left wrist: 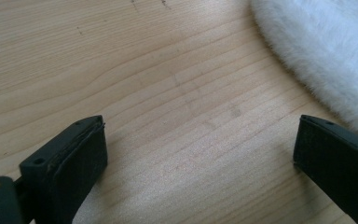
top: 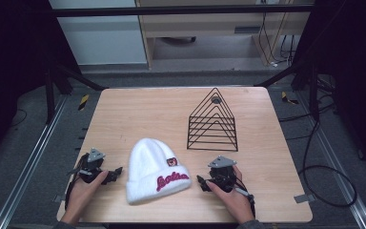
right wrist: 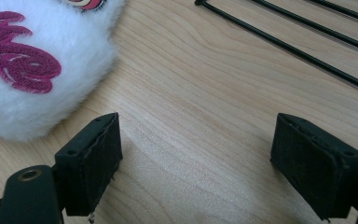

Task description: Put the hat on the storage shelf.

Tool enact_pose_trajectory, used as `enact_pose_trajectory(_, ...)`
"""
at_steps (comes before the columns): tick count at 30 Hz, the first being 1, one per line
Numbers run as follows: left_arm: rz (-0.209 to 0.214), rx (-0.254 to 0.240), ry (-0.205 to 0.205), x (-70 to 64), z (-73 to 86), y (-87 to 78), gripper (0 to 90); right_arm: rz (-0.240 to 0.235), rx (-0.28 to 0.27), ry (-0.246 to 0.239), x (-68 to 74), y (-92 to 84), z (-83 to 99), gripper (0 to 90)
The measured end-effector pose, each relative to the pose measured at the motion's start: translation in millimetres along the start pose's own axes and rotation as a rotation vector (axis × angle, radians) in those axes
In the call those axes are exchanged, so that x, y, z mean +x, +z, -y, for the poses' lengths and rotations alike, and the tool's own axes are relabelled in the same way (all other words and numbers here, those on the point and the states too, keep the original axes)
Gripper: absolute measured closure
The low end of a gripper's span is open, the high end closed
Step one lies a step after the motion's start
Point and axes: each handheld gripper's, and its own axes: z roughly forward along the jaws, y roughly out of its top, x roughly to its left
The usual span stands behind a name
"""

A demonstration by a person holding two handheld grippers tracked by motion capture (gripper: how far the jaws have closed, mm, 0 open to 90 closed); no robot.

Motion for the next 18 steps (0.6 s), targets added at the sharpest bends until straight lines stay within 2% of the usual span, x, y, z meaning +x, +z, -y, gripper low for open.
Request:
enact_pose_trajectory(4, 0.011, 0.021, 0.017, -0.2, -3.9, -0.7, 6.0, 0.005, 0.0, 0.001, 0.0, 0.2, -0.1, 16.3)
enact_pose_trajectory(5, 0.031, 0.032, 0.027, -0.7, -9.3, -2.2, 6.8, 0.005, 0.0, 0.001, 0.0, 0.2, -0.1, 16.3)
enact_pose_trajectory(8, 0.052, 0.027, 0.01, -2.6, -20.3, -3.8, 7.3, 0.006, 0.0, 0.002, 0.1, 0.2, -0.1, 16.5)
enact_pose_trajectory(13, 0.072, 0.025, 0.029, -5.8, -47.2, -1.4, 8.0, 0.007, 0.0, 0.003, 0.1, 0.2, -0.1, 16.7)
enact_pose_trajectory(18, 0.078, 0.03, 0.069, -17.0, -78.5, 5.8, 12.4, 0.008, -0.002, 0.0, -0.3, 0.3, -0.1, 16.9)
